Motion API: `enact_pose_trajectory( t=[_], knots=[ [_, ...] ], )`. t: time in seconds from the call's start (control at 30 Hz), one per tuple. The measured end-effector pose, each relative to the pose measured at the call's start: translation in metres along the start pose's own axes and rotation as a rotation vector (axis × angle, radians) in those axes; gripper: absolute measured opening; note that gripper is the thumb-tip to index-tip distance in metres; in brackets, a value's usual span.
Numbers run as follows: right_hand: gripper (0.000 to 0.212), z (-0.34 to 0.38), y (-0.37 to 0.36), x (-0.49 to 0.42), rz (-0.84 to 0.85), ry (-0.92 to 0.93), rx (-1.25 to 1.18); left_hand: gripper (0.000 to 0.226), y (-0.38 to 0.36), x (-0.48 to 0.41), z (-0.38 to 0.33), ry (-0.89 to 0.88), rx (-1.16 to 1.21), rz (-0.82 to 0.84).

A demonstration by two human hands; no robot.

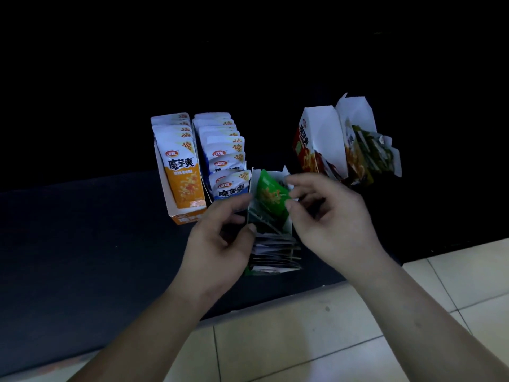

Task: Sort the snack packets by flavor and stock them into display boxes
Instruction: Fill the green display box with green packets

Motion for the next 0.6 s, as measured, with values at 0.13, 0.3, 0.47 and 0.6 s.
enact_pose_trajectory(
  t=[0.13, 0.3, 0.47, 0.6],
  knots=[
    [0.028, -0.008, -0.002, -0.012, 0.025, -0.078, 0.141, 0.033, -0.004, 0.003, 0.003, 0.022, -0.039, 0.090],
    [0.027, -0.004, -0.023, -0.014, 0.087, -0.087, 0.251, 0.032, 0.002, 0.010, 0.005, 0.020, -0.073, 0.085],
    [0.015, -0.007, -0.020, -0.012, -0.024, -0.025, 0.256, 0.029, 0.005, 0.008, 0.002, 0.045, -0.088, 0.074],
    [0.010, 0.005, -0.001, -0.011, -0.104, -0.034, 0.095, 0.031, 0.001, -0.002, -0.020, 0.039, 0.016, -0.007]
  ],
)
Point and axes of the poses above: each hand's wrist, its own x-axis away from the middle knuckle, its own y-axis out of the back of the hand, z = x × y, the point moved 2 cm from there along -x, towards the middle knuckle, and after that the axes turned 13 degrees about x, right-handed, at the moved point
